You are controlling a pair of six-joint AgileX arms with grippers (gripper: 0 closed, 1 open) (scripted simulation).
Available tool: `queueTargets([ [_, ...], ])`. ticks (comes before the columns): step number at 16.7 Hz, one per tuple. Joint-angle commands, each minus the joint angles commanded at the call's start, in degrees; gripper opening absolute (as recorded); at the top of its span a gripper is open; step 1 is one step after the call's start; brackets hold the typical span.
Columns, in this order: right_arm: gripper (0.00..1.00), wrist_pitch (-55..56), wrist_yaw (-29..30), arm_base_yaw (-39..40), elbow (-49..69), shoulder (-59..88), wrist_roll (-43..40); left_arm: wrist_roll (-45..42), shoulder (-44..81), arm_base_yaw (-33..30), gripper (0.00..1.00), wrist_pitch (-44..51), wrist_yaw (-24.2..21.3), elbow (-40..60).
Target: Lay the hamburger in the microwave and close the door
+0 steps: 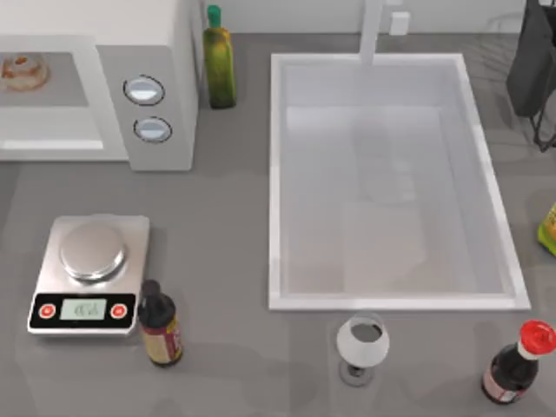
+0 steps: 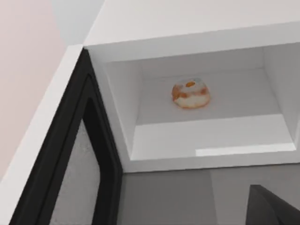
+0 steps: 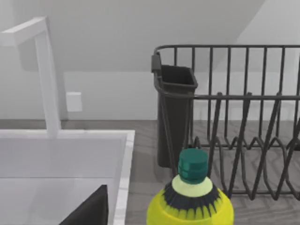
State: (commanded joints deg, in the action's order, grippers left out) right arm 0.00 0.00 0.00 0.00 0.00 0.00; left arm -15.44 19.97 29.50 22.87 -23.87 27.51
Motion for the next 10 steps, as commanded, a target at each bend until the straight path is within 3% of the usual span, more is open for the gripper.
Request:
queueTargets([
  [10,1.0,0.0,0.0,0.0,0.0,0.0,0.0,-27.2,59.4,22.5,0.0,15.4,-11.3,37.4],
])
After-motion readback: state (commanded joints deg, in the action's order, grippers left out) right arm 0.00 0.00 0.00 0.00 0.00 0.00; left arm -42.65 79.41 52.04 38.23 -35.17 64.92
